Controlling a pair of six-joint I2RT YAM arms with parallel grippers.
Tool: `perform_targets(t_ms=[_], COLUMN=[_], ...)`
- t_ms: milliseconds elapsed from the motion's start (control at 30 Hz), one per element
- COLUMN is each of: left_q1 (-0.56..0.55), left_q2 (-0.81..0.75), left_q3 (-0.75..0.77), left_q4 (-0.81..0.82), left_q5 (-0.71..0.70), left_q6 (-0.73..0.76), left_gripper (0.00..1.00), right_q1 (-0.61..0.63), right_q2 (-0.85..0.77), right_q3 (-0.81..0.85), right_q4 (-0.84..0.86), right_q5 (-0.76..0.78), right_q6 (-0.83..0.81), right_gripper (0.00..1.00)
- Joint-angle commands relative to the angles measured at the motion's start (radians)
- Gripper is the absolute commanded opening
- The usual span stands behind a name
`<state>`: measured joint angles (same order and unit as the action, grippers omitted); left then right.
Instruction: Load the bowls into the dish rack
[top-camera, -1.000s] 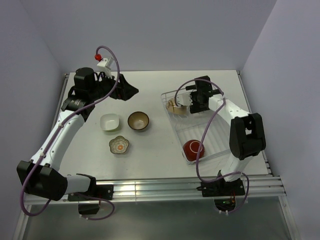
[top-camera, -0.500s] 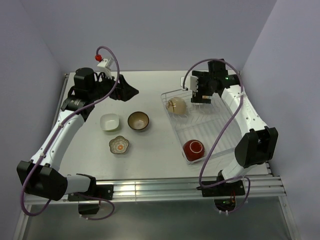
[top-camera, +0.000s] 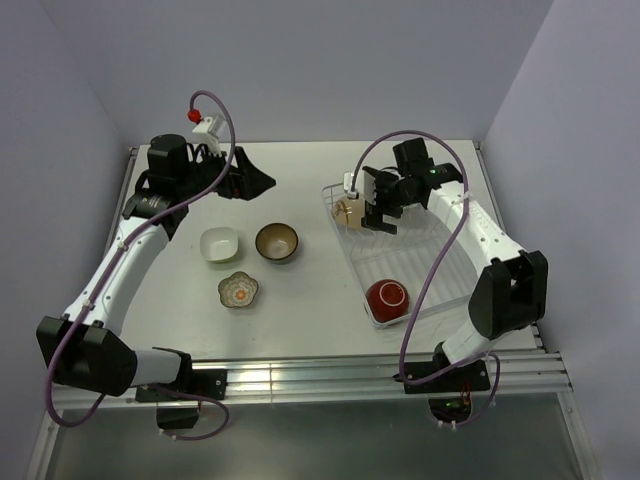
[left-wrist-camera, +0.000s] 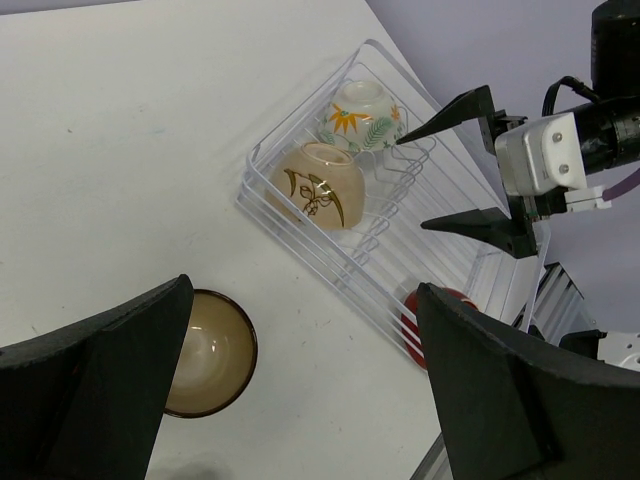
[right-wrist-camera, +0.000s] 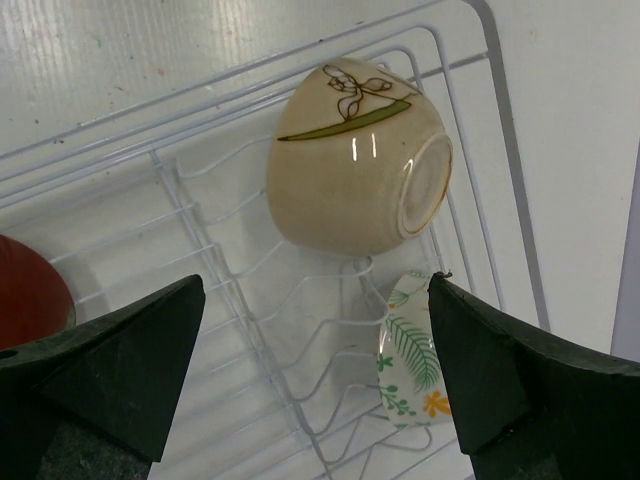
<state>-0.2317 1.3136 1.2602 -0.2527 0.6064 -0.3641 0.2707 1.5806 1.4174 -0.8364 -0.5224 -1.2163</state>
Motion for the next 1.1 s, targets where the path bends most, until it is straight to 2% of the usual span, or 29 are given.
perform_targets(t_ms=[0, 600, 1067], left_q1=[0.009, 0.048, 0.097], left_q2=[0.004, 0.019, 0.03], left_q3=[0.013, -0.015, -0.044], left_q4=[0.032, 0.023, 0.041], left_q5=[0.029, 0.056, 0.104], left_q6=[-0.021, -0.033, -0.055], left_gripper=[1.0, 1.0, 1.0], right_q1=[0.021, 0.055, 0.085], right_q2=[-0.033, 0.016, 0.056], right_q3=[-0.02, -0.143, -0.126], right_q4=[0.098, 0.324, 0.3], right_q5=[-0.025, -0.01, -0.002], right_q6=[0.006, -0.066, -0.043], right_gripper=[1.0, 1.0, 1.0])
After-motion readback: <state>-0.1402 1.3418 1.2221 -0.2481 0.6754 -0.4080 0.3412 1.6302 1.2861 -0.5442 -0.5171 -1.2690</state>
